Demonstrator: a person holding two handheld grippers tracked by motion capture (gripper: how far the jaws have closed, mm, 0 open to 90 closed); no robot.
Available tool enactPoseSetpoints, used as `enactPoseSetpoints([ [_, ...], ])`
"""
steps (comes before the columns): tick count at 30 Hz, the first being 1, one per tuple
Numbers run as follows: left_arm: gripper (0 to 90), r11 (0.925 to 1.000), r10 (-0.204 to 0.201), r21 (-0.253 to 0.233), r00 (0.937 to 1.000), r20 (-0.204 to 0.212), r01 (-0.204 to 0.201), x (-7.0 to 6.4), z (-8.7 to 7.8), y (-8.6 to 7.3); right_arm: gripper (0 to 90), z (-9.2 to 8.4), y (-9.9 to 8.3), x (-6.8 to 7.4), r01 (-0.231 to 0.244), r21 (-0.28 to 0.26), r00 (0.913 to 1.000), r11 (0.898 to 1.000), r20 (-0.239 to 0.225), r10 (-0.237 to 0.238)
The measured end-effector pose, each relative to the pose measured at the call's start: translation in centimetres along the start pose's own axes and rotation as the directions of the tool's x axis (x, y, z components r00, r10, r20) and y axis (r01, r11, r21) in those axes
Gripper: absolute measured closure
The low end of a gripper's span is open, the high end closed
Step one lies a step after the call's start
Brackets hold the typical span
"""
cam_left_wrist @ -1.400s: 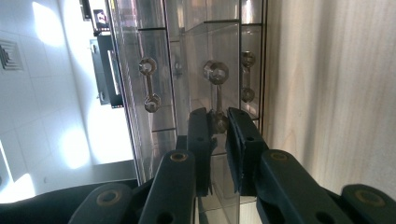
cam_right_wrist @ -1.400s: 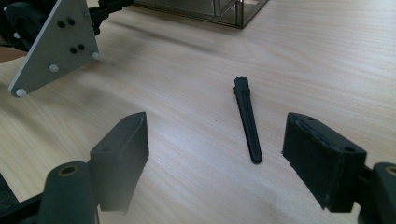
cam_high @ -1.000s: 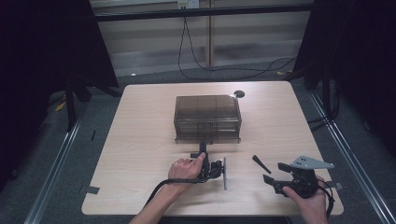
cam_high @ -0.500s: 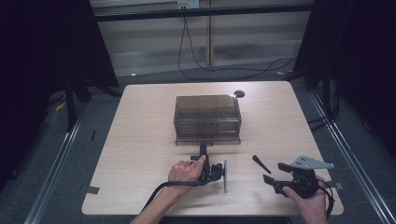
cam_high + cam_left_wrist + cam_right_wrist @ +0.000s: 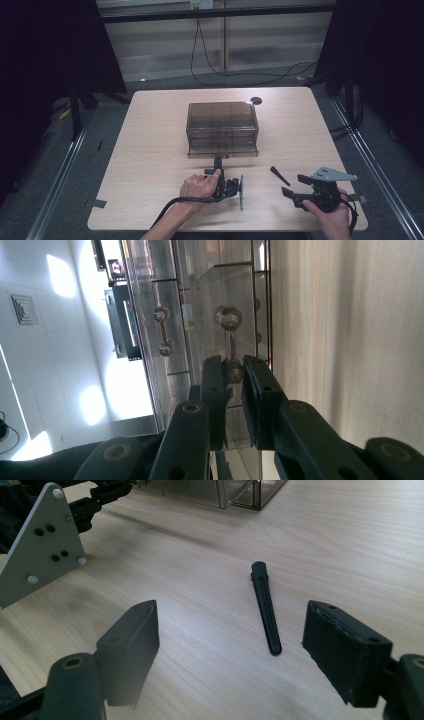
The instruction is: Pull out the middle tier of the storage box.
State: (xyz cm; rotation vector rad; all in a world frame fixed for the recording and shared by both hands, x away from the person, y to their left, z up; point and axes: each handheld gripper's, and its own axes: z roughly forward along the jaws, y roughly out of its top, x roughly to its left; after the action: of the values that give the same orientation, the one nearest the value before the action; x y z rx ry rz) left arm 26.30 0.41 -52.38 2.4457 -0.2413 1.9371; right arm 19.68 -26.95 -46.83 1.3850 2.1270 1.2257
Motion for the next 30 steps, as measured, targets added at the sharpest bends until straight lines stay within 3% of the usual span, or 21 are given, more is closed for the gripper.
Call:
enactPoseSetpoints([
  [20, 80.5, 0.9997, 0.020, -0.017, 0.9998, 0.008, -0.020, -0.5, -0.9, 0.2, 22.4, 0.0, 0.0, 0.0, 0.000, -0.001, 1.0000, 1.000, 0.000, 0.000],
  [26, 80.5, 0.9996, 0.008, -0.026, 0.9999, 0.012, -0.007, -0.6, -1.1, 0.0, 22.4, 0.0, 0.0, 0.0, -0.002, -0.001, 1.0000, 1.000, 0.000, 0.002],
  [30, 80.4, 0.9995, 0.023, -0.021, 0.9997, 0.010, -0.023, -0.5, -1.3, 0.0, 22.4, 0.0, 0.0, 0.0, -0.002, -0.001, 1.0000, 1.000, 0.000, 0.002],
])
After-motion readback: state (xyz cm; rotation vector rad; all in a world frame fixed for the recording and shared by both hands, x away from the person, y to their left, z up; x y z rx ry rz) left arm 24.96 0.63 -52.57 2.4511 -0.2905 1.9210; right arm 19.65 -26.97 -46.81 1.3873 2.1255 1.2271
